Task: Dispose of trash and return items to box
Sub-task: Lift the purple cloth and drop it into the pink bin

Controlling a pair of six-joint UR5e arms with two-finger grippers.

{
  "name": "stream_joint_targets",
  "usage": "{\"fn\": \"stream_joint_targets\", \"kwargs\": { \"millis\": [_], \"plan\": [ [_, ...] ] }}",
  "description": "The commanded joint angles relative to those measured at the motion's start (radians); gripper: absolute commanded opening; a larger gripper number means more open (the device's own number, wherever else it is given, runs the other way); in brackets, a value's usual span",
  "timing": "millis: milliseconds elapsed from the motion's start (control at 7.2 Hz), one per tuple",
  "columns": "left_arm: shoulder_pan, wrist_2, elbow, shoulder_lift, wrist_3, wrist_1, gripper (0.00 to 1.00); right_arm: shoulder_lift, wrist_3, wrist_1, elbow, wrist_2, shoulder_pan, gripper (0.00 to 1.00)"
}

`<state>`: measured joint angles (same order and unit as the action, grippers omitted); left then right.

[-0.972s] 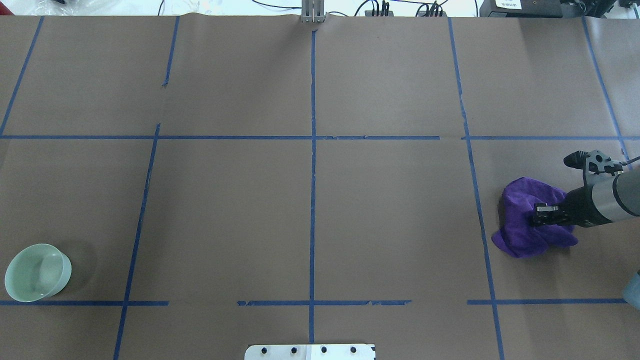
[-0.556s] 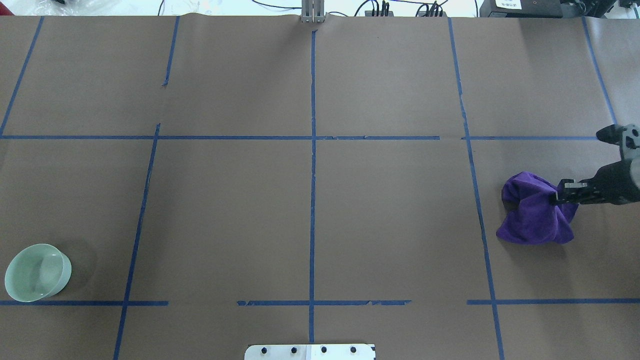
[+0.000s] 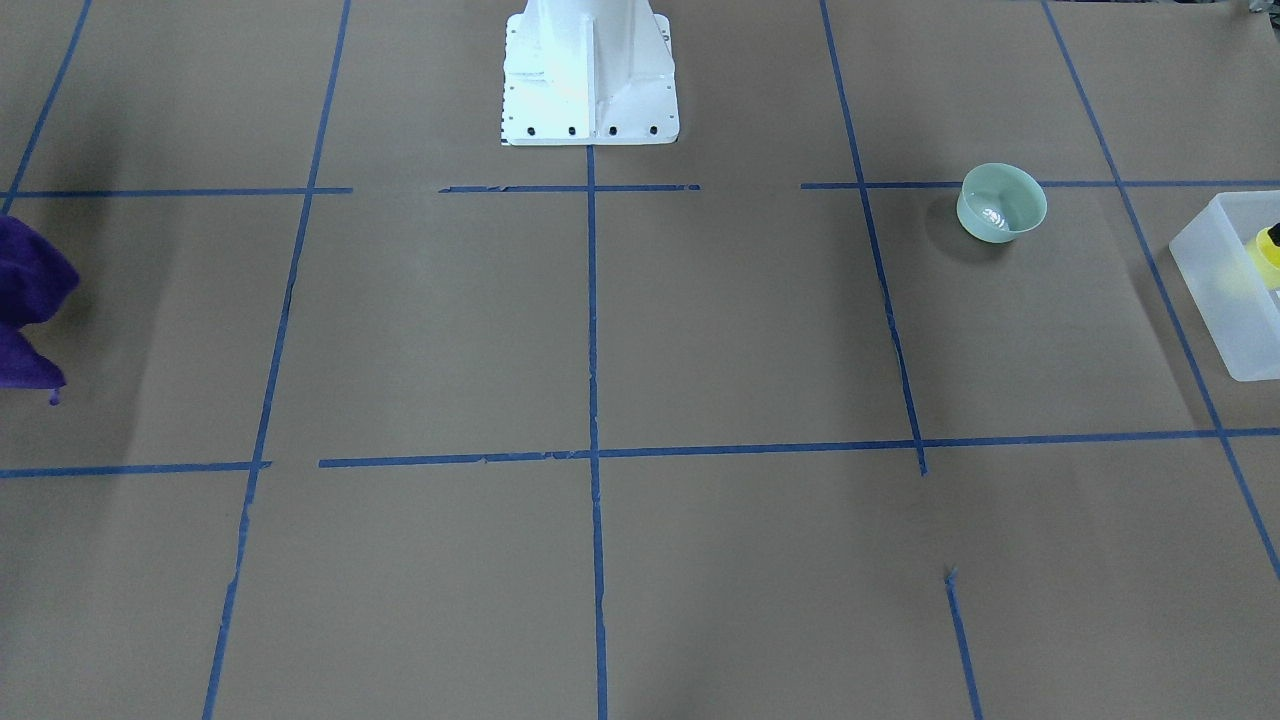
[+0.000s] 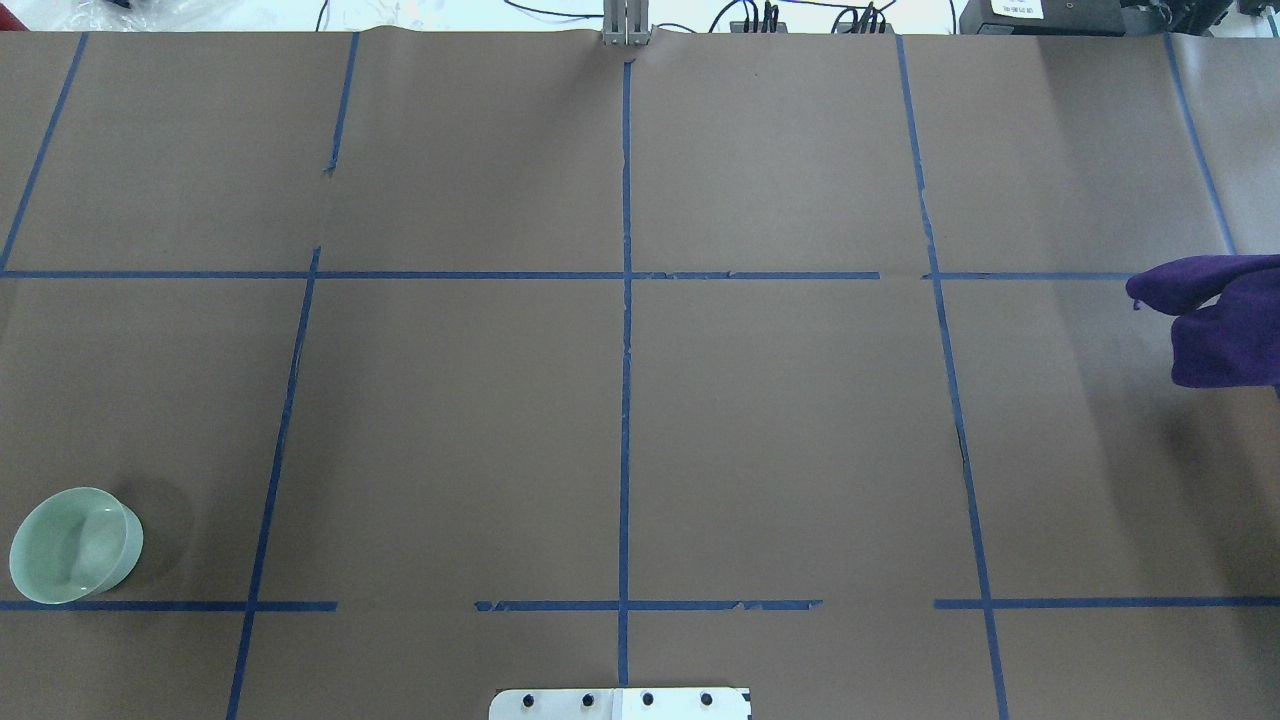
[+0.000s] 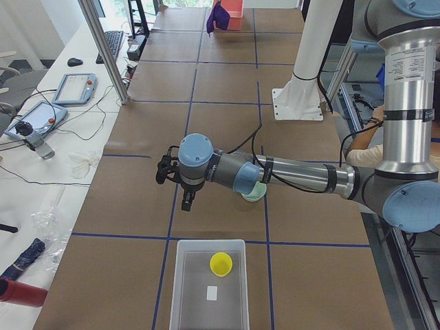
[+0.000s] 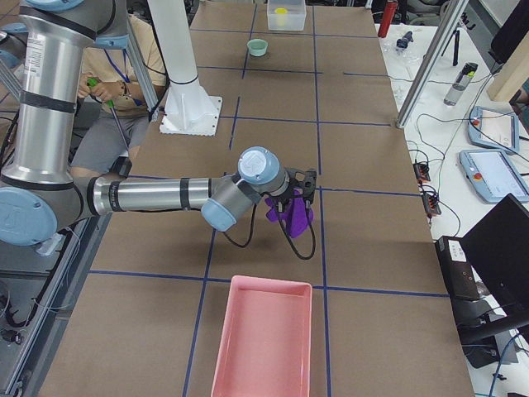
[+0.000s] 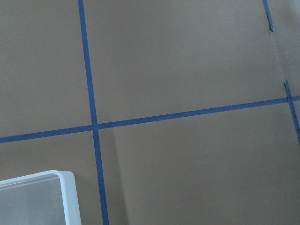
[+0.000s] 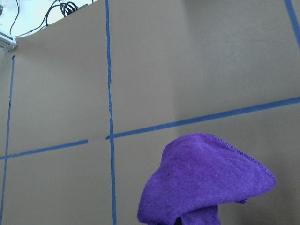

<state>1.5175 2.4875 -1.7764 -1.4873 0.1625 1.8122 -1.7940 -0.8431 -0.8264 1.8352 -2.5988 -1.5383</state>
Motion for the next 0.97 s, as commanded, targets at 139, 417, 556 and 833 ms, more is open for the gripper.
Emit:
{"fn": "stream_joint_targets", "kwargs": {
  "millis": [139, 417, 556, 833],
  "plan": [
    [-0.029, 0.028, 0.002, -0.001, 0.021, 0.007, 1.00, -0.036, 0.621, -0.403, -0.002, 0.002, -0.285, 0.00],
    [-0.040, 0.036, 0.002, 0.001, 0.049, 0.041, 1.00, 0.112, 1.097, -0.845, -0.011, 0.142, -0.409, 0.00],
    [-0.052, 0.036, 0.003, 0.002, 0.049, 0.041, 1.00, 0.177, 1.212, -0.891, -0.080, 0.208, -0.427, 0.00],
    [-0.085, 0.036, 0.003, 0.002, 0.063, 0.041, 1.00, 0.179, 1.320, -0.886, -0.230, 0.215, -0.425, 0.00]
  ]
}}
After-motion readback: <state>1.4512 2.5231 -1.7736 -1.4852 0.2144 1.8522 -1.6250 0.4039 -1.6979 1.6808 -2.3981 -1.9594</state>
